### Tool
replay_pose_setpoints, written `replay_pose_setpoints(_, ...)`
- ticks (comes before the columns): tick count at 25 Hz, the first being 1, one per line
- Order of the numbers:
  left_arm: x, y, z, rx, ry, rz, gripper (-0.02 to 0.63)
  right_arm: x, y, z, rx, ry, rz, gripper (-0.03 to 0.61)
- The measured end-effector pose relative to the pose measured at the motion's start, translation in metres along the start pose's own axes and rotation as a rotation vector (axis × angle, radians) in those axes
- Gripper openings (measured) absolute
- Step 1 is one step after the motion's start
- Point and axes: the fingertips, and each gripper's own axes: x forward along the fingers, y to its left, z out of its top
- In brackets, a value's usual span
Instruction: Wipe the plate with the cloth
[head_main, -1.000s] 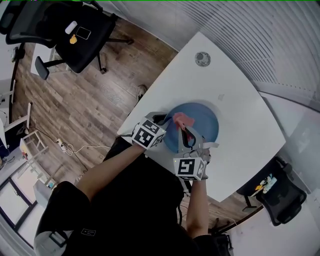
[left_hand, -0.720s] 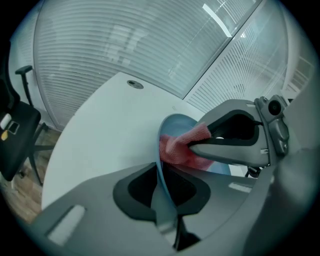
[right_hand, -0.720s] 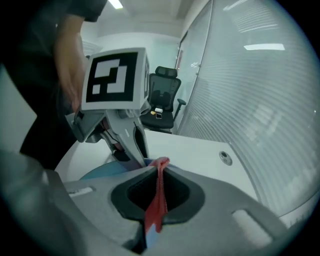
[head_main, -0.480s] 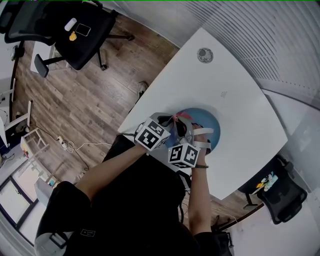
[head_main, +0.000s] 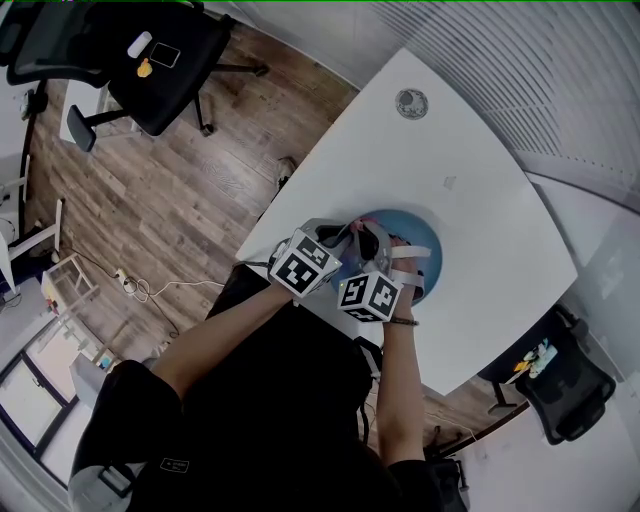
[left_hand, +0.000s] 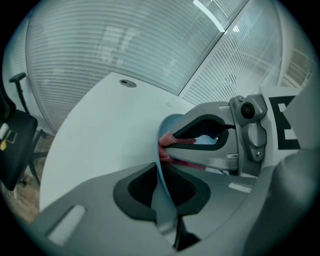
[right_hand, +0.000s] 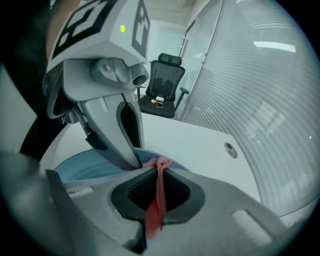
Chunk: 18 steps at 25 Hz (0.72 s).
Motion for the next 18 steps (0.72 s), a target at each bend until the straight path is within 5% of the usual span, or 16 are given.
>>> replay_pose_setpoints(10,0.001,0.002,-0.002,0.047,0.004,0.012,0.042,0.0,-0.032,-0.02,0.067,0.1,-0.018,0.012)
replay_pose_setpoints(18,0.0,0.001,0.002,0.034,-0.011,-0.001,0.041,-0.007,-0.06,-0.044,0.161,0.188,-0.13,0.015)
